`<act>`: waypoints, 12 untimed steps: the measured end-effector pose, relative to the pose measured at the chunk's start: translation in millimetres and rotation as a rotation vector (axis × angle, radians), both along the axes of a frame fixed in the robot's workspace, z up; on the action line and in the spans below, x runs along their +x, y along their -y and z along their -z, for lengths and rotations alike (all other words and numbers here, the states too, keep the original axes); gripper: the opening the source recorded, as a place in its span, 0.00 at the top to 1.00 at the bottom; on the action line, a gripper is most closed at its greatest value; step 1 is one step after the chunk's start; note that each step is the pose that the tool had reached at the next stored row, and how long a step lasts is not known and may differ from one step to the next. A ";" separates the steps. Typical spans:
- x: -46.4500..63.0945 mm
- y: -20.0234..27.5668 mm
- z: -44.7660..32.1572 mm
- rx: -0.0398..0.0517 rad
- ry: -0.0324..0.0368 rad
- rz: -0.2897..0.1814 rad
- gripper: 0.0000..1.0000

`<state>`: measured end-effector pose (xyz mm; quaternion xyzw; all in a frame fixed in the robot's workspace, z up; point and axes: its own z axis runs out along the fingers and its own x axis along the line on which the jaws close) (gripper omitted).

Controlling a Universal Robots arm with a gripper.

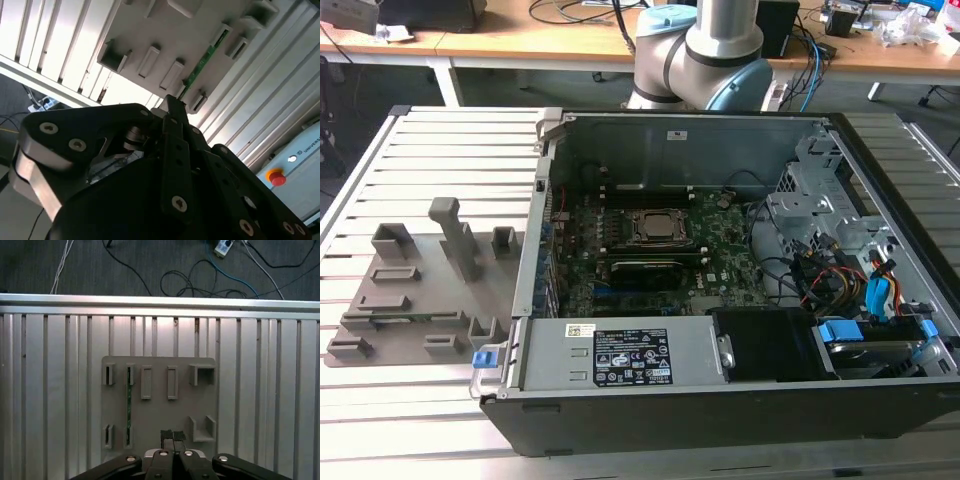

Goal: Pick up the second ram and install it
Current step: 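Pick up the second ram and move it above second insertion slot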

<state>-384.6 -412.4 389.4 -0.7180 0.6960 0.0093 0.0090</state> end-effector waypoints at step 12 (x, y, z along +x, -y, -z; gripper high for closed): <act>0.0 0.0 0.0 0.0000 0.0000 -0.224 0.89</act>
